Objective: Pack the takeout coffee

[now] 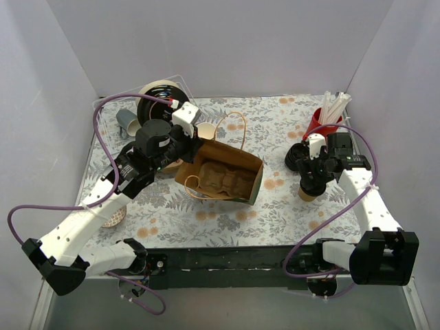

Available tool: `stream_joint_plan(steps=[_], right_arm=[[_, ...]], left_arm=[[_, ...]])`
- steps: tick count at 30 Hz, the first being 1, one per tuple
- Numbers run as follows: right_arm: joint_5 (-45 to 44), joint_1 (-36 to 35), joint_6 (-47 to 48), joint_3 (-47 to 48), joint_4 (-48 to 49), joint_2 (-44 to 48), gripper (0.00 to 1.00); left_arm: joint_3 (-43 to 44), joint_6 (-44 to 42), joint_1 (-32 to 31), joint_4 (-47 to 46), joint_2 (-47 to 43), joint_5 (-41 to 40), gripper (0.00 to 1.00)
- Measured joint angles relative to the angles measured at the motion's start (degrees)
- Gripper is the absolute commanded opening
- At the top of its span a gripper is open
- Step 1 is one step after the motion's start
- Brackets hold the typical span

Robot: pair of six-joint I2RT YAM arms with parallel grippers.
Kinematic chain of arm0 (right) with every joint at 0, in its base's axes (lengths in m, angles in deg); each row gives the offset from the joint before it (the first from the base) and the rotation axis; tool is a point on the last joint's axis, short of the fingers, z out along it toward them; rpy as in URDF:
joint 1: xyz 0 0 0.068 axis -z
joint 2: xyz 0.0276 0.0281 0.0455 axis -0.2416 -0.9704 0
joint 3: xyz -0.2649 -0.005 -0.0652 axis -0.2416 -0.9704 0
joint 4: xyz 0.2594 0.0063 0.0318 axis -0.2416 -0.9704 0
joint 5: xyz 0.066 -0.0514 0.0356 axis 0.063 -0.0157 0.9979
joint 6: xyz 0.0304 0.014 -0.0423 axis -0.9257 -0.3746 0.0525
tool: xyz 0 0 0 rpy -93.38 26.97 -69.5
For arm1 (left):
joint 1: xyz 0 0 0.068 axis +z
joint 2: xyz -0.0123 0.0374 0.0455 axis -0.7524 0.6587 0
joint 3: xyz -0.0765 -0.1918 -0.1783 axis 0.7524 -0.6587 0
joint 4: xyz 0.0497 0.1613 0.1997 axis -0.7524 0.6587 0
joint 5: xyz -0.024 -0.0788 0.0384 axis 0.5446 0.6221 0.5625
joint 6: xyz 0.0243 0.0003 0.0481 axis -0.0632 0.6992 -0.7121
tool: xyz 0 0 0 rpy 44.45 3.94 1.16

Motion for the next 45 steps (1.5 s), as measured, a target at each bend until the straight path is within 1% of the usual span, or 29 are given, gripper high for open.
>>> stream_joint_plan(steps=[11, 17, 23, 26, 27, 33, 38, 45], right_arm=[[0.0, 0.3, -2.1, -0.2, -0.2, -0.1, 0.84], [0.0, 0.3, -3.1, -0.2, -0.4, -0.5, 0.8], [0.0, 0.3, -3.3, -0.2, -0.4, -0.6, 0.73], [0.0, 0.3, -3.3, -0.2, -0.4, -0.7, 0.67], [0.1, 0.3, -3.3, -0.2, -0.4, -0.7, 0.63], [0.3, 0.3, -2.9, 0.0, -0.8, -0.7, 0.54], [0.9, 0.3, -2.9, 1.6, -3.2, -0.6, 0.52], [3.0, 0.3, -3.6, 3.2, -5.0, 1.6, 0.46]], left_arm=[[0.0, -0.2, 0.0, 0.0, -1.5, 0.0, 0.0], [0.0, -0.4, 0.0, 0.0, -1.9, 0.0, 0.0], [0.0, -0.6, 0.0, 0.0, -1.9, -0.1, 0.0], [0.0, -0.6, 0.0, 0.0, -1.9, -0.1, 0.0], [0.0, -0.6, 0.0, 0.0, -1.9, -0.1, 0.0], [0.0, -0.5, 0.0, 0.2, -2.0, -0.3, 0.0], [-0.1, 0.5, 0.0, 1.4, -2.0, -0.7, 0.0], [-0.1, 1.0, 0.0, 2.8, -2.0, -1.7, 0.0]])
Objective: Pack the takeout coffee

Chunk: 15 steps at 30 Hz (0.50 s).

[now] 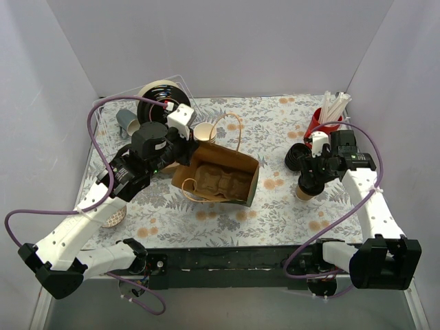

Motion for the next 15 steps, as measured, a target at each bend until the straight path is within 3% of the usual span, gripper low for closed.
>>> stream_joint_plan(steps=[4, 9, 15], right_arm=[[1.3, 0.0, -1.1, 5.0, -3.1, 0.2, 0.4], [1.4, -1.4, -1.5, 22.3, -6.6, -2.2, 0.39], [-0.3, -12.9, -1.4, 42.8, -9.7, -7.1, 0.37]], left_arm=[[-0.4, 0.7, 0.0, 0.6, 0.0, -1.4, 0.0], [-2.1, 2.6, 0.0, 0.2, 0.1, -5.0, 0.0], [-3.2, 5.3, 0.0, -3.1, 0.6, -10.0, 0.0]])
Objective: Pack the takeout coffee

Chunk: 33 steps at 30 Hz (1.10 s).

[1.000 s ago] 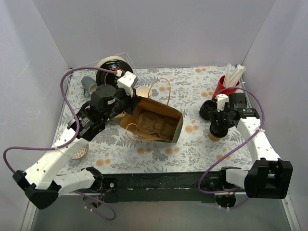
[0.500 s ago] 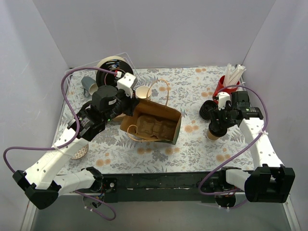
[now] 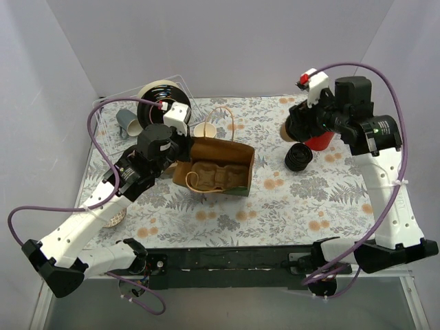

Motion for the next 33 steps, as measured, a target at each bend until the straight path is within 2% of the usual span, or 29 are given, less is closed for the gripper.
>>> stream_joint_plan(steps=[5, 8, 15, 21, 28, 33], right_arm=[[-0.8, -10.9, 0.2, 13.9, -3.5, -3.9, 0.34], [1.0, -15.1, -0.5, 16.3, -2.7, -3.1, 0.34], [10.5, -20.0, -2.6, 4.9, 5.6, 7.0, 0.34], [16.1, -22.3, -2.5, -0.2, 10.4, 8.3, 0.33], [17.0, -28.7, -2.1, -0.9, 13.8, 4.4, 0.31], [12.6, -34.7, 1.0, -0.9, 15.1, 2.1, 0.31]], left_arm=[[-2.0, 2.1, 0.0, -3.5, -0.4, -4.4, 0.0], [-6.6, 3.2, 0.0, -6.2, -2.4, -5.9, 0.0], [-7.7, 5.5, 0.0, -8.1, -2.0, -6.6, 0.0], [-7.7, 4.6, 0.0, -9.7, -2.0, -6.0, 0.0], [-8.6, 4.2, 0.0, -11.2, -2.0, -5.6, 0.0], [-8.6, 4.8, 0.0, -11.3, -2.1, -5.7, 0.0]])
